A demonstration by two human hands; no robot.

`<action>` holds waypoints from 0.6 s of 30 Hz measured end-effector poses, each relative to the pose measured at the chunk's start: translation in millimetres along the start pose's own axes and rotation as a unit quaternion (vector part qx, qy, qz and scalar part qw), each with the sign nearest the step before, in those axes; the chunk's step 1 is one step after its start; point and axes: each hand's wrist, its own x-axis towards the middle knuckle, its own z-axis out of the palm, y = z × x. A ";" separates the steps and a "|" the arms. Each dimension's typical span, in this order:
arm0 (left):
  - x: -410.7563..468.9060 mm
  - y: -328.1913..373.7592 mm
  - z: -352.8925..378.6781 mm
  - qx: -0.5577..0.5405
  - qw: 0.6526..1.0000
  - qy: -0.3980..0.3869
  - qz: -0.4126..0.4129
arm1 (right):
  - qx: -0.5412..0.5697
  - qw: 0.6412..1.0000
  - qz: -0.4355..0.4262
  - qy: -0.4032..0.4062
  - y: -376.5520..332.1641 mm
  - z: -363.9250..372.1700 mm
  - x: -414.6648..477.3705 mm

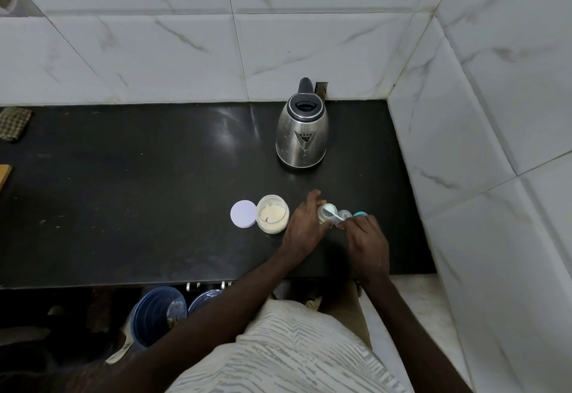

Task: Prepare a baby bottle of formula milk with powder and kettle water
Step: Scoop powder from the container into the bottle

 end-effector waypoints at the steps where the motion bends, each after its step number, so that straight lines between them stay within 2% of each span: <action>1: 0.2 -0.5 -0.1 0.001 1.000 0.000 0.000 | 0.001 1.000 0.000 -0.001 -1.2 -0.8 -0.5; 8: 0.1 -2.1 0.7 0.004 1.000 0.001 0.001 | -0.001 1.000 0.005 0.004 0.2 -0.2 0.1; 12: -0.6 -3.0 0.8 0.002 1.000 -0.003 0.009 | 0.085 0.990 0.111 0.030 -2.2 1.8 3.9; 15: -0.7 -5.1 1.2 0.007 1.000 -0.009 0.016 | 0.203 0.953 0.217 0.054 -12.0 -4.9 10.2; 18: -1.6 -5.2 0.9 0.000 1.000 -0.008 0.022 | 0.330 0.864 0.380 0.031 -13.7 -2.3 12.4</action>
